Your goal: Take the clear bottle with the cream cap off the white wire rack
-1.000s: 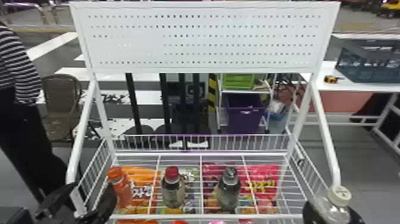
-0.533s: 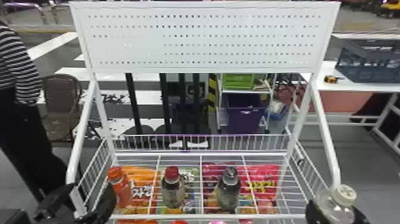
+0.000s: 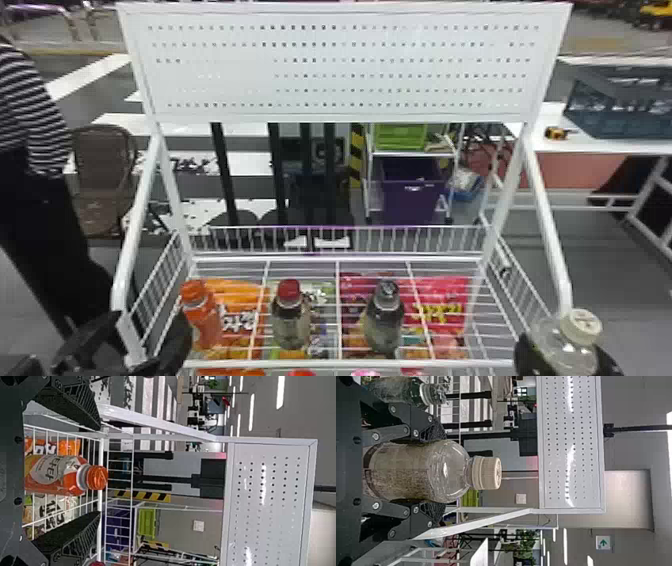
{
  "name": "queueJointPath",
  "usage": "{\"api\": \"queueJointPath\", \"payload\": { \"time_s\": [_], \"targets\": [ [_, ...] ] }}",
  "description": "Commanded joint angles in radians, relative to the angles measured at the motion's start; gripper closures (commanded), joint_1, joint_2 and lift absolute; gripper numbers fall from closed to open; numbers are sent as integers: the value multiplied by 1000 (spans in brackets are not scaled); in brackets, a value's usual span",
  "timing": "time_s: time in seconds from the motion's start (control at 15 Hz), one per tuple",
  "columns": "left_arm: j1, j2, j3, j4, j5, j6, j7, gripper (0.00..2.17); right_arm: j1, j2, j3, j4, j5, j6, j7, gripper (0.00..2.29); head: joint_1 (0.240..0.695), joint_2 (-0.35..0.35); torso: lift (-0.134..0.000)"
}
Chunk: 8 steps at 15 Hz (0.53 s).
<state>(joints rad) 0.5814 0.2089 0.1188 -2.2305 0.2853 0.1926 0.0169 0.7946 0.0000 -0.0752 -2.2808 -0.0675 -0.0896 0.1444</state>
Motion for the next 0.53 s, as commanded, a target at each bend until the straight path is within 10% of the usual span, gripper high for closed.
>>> {"api": "queueJointPath", "payload": {
  "time_s": [0.0, 0.47],
  "targets": [
    [1, 0, 1, 0, 2, 0, 0, 130, 0, 1, -2, 0, -1, 0, 1, 822, 499, 0, 0],
    [5, 0, -1, -3, 0, 0, 0, 130, 3, 1, -8, 3, -14, 0, 1, 822, 499, 0, 0]
  ]
}}
